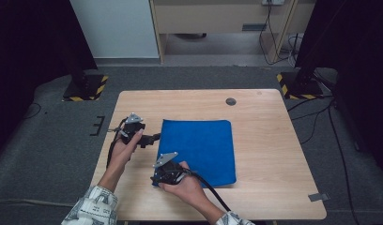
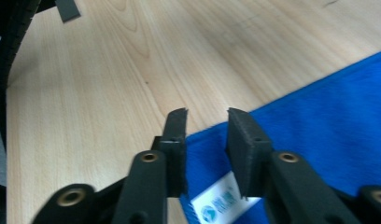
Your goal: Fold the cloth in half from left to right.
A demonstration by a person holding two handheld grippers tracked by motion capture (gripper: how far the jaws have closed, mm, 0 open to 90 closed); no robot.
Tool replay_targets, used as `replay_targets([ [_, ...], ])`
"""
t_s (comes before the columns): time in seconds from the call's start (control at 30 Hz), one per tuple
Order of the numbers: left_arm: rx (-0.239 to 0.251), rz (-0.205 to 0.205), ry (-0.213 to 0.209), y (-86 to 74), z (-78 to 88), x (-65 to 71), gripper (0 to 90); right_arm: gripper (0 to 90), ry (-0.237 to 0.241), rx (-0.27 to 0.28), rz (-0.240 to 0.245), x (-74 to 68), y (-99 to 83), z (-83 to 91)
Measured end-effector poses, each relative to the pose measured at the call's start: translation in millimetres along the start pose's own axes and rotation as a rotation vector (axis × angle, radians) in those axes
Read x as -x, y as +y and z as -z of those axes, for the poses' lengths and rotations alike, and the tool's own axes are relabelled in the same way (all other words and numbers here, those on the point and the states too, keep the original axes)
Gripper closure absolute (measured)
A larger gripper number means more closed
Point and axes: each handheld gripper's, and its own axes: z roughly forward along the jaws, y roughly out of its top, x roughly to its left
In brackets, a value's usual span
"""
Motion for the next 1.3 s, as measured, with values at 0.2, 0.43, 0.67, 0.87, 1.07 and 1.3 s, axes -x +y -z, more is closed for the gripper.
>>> replay_targets([
  [0.2,-0.002,-0.003,0.002,5.0,-1.2,-1.4,8.5,46.1,-0.023,-0.030,0.008,-7.7,-3.8,-8.4],
  [0.43,0.006,-0.004,0.002,7.7,-7.4,-0.7,8.5,51.3,-0.070,-0.049,0.027,-12.4,-8.6,-14.3],
  [0.67,-0.014,-0.003,0.019,10.0,-30.6,-0.7,10.9,85.5,-0.110,-0.042,0.019,-6.4,-10.0,-11.1],
  [0.87,-0.038,-0.018,0.037,18.7,-56.1,-7.5,20.0,86.9,-0.079,-0.007,-0.012,-9.9,-13.0,-6.0],
  [1.07,-0.052,0.006,0.096,17.1,-78.9,-19.4,37.2,86.8,-0.075,-0.007,-0.024,-12.3,-14.8,-6.9],
  [1.3,-0.073,0.006,0.113,14.5,-89.9,-25.7,49.4,86.7,-0.077,0.006,-0.028,-12.3,-14.3,-4.5],
])
